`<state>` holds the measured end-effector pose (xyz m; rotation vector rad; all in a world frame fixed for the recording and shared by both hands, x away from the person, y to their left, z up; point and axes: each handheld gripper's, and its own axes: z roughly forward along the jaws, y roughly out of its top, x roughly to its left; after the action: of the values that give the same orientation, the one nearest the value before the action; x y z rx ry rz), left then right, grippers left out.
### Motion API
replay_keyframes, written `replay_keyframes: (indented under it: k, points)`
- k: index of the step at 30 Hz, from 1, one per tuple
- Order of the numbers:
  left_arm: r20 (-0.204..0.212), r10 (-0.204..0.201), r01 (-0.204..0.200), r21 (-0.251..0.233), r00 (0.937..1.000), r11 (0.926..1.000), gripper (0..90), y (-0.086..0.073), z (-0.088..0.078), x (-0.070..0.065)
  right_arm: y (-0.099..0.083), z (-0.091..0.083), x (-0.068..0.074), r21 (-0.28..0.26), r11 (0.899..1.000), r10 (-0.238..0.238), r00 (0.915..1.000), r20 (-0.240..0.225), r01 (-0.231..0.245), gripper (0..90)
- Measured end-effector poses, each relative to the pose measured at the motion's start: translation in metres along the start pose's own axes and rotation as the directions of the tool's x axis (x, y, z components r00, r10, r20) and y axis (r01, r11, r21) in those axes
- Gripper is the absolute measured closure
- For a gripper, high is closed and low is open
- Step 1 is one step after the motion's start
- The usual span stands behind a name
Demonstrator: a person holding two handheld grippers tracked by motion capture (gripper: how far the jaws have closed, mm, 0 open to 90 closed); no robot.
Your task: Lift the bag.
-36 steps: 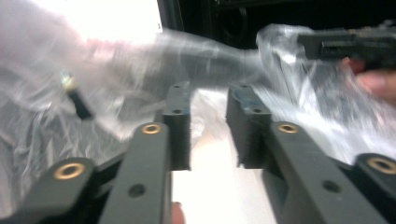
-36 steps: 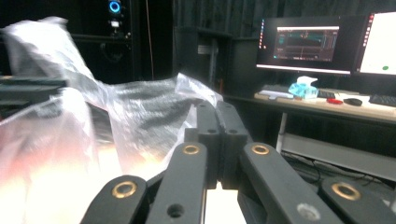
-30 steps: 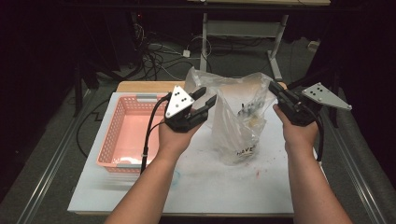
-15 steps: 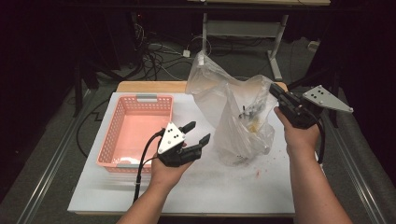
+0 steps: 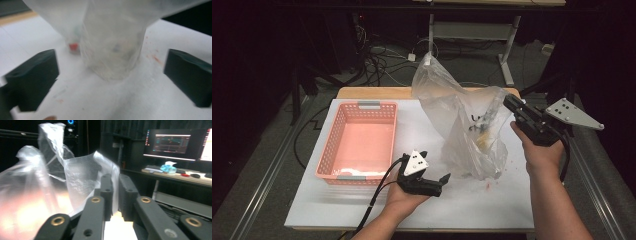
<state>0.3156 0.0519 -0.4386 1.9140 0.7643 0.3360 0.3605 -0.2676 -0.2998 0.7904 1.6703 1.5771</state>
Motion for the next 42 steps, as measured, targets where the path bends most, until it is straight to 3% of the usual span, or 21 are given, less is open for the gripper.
replay_keyframes:
  k: [3, 7, 11, 15, 27, 34, 42]
  points:
    - [-0.002, 0.039, -0.039, 0.038, 0.9992, 0.9985, 0.0, -0.006, 0.004, -0.008, 0.003, -0.009, 0.003, -0.017, 1.0, -0.001, 0.9997, -0.026, 0.001, 78.3]
    - [0.015, 0.056, -0.056, 0.04, 0.9983, 0.9976, 0.0, -0.016, 0.003, -0.012, 0.006, -0.018, 0.007, -0.014, 1.0, -0.01, 0.9991, -0.041, 0.009, 71.0]
    - [0.009, 0.013, -0.013, 0.011, 0.9999, 0.9998, 0.0, -0.022, 0.002, -0.008, 0.0, -0.027, 0.007, 0.001, 1.0, -0.003, 0.9992, -0.041, 0.003, 65.6]
    - [-0.012, 0.006, -0.006, -0.023, 0.9999, 0.9997, 0.0, -0.023, -0.001, -0.005, -0.01, -0.035, 0.009, 0.017, 1.0, 0.004, 0.999, -0.045, -0.003, 60.4]
    - [-0.028, 0.013, -0.013, 0.003, 0.9995, 0.9999, 0.0, -0.029, 0.002, -0.002, -0.05, -0.046, 0.016, 0.102, 0.995, 0.021, 0.9983, -0.054, -0.016, 41.9]
    - [-0.032, 0.013, -0.013, 0.007, 0.9994, 0.9999, 0.0, -0.031, 0.003, 0.0, -0.084, -0.047, 0.016, 0.187, 0.981, 0.059, 0.9977, -0.034, -0.051, 24.7]
    - [-0.036, 0.014, -0.014, 0.007, 0.9992, 0.9999, 0.0, -0.032, 0.003, 0.001, -0.133, -0.043, 0.019, 0.3, 0.949, 0.107, 0.9939, -0.028, -0.094, 3.0]
